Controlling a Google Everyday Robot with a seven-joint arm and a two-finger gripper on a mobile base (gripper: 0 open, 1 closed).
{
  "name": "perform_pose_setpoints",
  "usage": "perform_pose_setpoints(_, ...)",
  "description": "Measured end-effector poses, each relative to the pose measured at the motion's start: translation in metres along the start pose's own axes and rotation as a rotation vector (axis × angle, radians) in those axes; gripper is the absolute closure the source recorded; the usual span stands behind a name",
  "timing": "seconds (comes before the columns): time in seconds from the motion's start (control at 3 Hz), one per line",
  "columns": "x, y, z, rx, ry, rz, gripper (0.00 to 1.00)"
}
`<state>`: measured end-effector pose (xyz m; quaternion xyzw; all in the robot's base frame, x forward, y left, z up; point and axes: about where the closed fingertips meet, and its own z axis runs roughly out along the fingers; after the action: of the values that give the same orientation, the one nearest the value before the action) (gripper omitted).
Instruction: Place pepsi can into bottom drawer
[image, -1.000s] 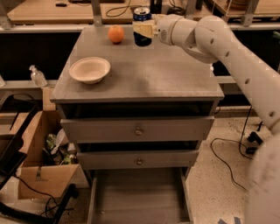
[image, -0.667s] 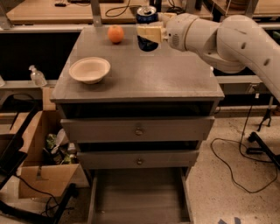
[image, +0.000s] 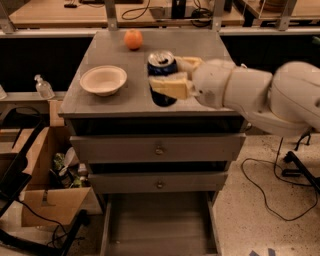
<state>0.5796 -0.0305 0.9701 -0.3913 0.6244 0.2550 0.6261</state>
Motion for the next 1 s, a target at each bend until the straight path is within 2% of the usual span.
perform_pose_setpoints(0.33,0.022,0.049,-0.049,-0.027,0.019,0.067,1.00)
perform_pose_setpoints(0.67,0.031,0.037,-0.081,0.038,0.032,0.087,1.00)
perform_pose_setpoints(1.0,0.031,0.037,-0.081,0.038,0.032,0.087,1.00)
